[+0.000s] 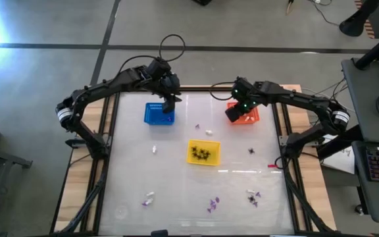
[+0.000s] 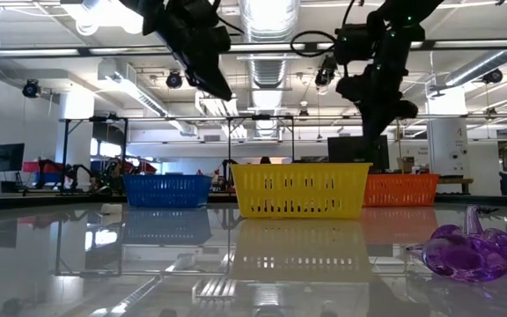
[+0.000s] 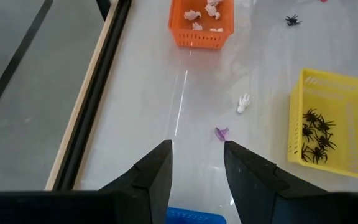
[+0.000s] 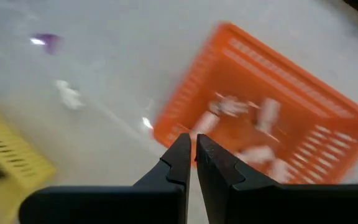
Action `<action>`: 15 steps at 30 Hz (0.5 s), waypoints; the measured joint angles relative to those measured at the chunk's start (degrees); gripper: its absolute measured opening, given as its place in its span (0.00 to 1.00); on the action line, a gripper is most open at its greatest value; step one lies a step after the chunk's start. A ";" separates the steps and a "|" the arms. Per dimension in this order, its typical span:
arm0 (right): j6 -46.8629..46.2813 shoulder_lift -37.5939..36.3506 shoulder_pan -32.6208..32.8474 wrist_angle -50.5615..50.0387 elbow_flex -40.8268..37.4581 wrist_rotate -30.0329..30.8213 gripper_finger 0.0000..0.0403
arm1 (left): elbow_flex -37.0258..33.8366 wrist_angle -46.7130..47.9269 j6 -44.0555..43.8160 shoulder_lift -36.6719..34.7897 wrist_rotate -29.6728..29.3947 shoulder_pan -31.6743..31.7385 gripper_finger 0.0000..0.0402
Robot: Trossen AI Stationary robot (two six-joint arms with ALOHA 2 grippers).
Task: Sort Halloween decoration
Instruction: Put the white skeleton toy into the orange bin
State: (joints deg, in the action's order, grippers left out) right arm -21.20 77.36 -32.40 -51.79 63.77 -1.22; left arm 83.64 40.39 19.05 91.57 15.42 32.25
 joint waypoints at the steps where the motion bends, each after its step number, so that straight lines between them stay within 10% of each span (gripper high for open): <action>1: 0.46 0.00 0.00 1.22 0.04 -1.27 0.04 | 0.00 0.18 -0.02 0.00 0.00 0.00 0.32; 15: 11.29 6.60 2.84 6.40 0.54 -10.95 0.17 | -0.04 1.47 -0.46 0.00 0.01 0.00 0.32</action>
State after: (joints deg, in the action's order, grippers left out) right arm -9.92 83.96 -29.56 -45.39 64.31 -12.17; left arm 83.59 41.86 18.59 91.57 15.43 32.25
